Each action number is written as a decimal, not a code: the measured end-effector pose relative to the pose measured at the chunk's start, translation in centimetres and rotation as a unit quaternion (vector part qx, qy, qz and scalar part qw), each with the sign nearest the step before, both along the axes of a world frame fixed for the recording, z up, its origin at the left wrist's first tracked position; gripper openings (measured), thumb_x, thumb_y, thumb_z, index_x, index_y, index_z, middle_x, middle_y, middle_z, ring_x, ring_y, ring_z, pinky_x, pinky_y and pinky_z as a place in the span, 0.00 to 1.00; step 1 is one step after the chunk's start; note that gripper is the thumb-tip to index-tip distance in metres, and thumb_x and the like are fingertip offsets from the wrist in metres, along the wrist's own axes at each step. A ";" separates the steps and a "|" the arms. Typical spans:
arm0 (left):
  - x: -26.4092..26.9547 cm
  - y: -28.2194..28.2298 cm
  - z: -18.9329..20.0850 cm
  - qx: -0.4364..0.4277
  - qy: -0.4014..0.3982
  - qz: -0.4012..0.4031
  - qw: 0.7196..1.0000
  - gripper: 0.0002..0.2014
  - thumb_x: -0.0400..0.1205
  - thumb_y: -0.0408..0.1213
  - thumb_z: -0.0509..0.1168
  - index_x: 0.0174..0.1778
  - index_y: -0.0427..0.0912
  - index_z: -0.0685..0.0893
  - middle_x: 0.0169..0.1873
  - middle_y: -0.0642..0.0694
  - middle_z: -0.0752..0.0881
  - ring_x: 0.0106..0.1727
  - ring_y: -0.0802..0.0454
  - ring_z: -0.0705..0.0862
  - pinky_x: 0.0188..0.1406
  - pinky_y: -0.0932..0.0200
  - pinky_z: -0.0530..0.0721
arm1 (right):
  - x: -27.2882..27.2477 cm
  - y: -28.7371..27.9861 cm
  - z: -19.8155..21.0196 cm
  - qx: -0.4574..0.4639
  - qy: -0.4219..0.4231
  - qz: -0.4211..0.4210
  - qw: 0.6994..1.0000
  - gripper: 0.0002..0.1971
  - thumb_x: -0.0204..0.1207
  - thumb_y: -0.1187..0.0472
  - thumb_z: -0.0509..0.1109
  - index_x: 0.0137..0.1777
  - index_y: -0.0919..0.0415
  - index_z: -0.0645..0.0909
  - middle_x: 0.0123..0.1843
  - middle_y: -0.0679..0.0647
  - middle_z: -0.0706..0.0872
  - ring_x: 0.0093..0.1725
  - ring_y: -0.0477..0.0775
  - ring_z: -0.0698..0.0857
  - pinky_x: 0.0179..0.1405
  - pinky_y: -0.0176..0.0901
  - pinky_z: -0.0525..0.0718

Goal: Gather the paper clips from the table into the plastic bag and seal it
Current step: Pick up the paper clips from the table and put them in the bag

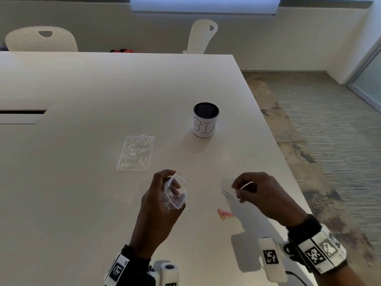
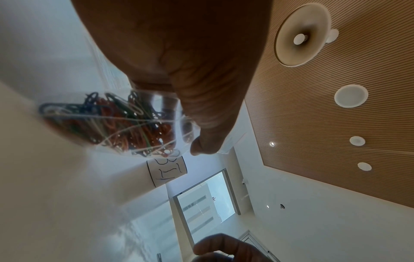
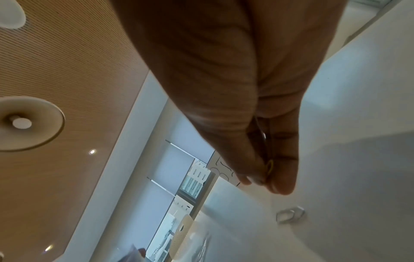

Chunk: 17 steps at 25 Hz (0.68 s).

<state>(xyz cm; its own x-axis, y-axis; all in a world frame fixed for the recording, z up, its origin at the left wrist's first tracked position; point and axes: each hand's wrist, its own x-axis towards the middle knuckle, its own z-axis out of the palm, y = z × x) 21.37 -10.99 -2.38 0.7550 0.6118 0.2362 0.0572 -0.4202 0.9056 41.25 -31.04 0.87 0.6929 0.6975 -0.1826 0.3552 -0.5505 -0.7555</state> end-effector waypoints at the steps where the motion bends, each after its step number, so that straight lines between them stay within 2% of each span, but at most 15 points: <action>1: 0.0 0.0 0.0 0.002 0.002 -0.001 1.000 0.28 0.75 0.29 0.81 0.67 0.49 0.78 0.48 0.54 0.89 0.47 0.54 0.91 0.43 0.66 0.90 | -0.2 -0.3 -0.2 -0.003 0.004 0.005 1.000 0.08 0.78 0.70 0.77 0.47 0.54 0.91 0.40 0.52 0.94 0.35 0.48 0.92 0.39 0.38 0.91; 4: 0.2 0.0 -0.1 0.005 0.003 -0.003 1.000 0.28 0.75 0.29 0.81 0.68 0.47 0.78 0.48 0.54 0.89 0.47 0.54 0.91 0.44 0.66 0.90 | -1.4 -0.6 -1.3 -0.046 -0.024 0.039 0.998 0.03 0.78 0.59 0.80 0.46 0.49 0.90 0.39 0.47 0.92 0.37 0.41 0.89 0.40 0.39 0.89; 6: 0.1 0.0 0.0 0.003 0.003 -0.003 1.000 0.28 0.75 0.29 0.81 0.67 0.48 0.78 0.48 0.53 0.89 0.47 0.53 0.91 0.44 0.65 0.90 | -2.7 -0.4 -1.9 -0.069 -0.041 0.062 0.995 0.08 0.73 0.49 0.83 0.46 0.50 0.89 0.42 0.47 0.89 0.40 0.44 0.88 0.43 0.40 0.88; 7: 0.1 0.0 0.0 0.002 0.002 -0.003 1.000 0.28 0.75 0.28 0.81 0.67 0.48 0.78 0.48 0.53 0.89 0.47 0.52 0.91 0.44 0.66 0.89 | -3.5 0.0 -2.2 -0.082 -0.054 0.070 0.993 0.10 0.72 0.48 0.84 0.47 0.51 0.88 0.44 0.47 0.88 0.42 0.45 0.87 0.45 0.41 0.88; 10: 0.1 -0.1 0.1 0.003 0.002 -0.001 1.000 0.28 0.75 0.28 0.81 0.66 0.49 0.78 0.48 0.54 0.89 0.47 0.52 0.91 0.43 0.69 0.87 | -4.9 1.1 -2.6 -0.101 -0.098 0.084 0.987 0.06 0.78 0.53 0.80 0.45 0.51 0.86 0.48 0.46 0.84 0.44 0.46 0.83 0.48 0.41 0.86; 13: 0.1 -0.1 0.3 0.007 0.005 -0.001 1.000 0.27 0.75 0.29 0.81 0.65 0.51 0.78 0.47 0.54 0.88 0.47 0.52 0.90 0.42 0.70 0.87 | -4.9 1.8 -2.6 -0.140 -0.099 0.106 0.979 0.06 0.81 0.54 0.76 0.44 0.48 0.82 0.51 0.49 0.84 0.46 0.47 0.82 0.43 0.34 0.77; 17: -0.1 -0.1 0.4 0.015 0.002 0.003 1.000 0.27 0.75 0.29 0.81 0.65 0.49 0.78 0.46 0.53 0.88 0.46 0.53 0.90 0.42 0.71 0.86 | -4.0 2.3 -3.0 -0.140 -0.121 0.102 0.977 0.06 0.84 0.58 0.72 0.46 0.51 0.80 0.51 0.50 0.83 0.49 0.52 0.82 0.49 0.40 0.81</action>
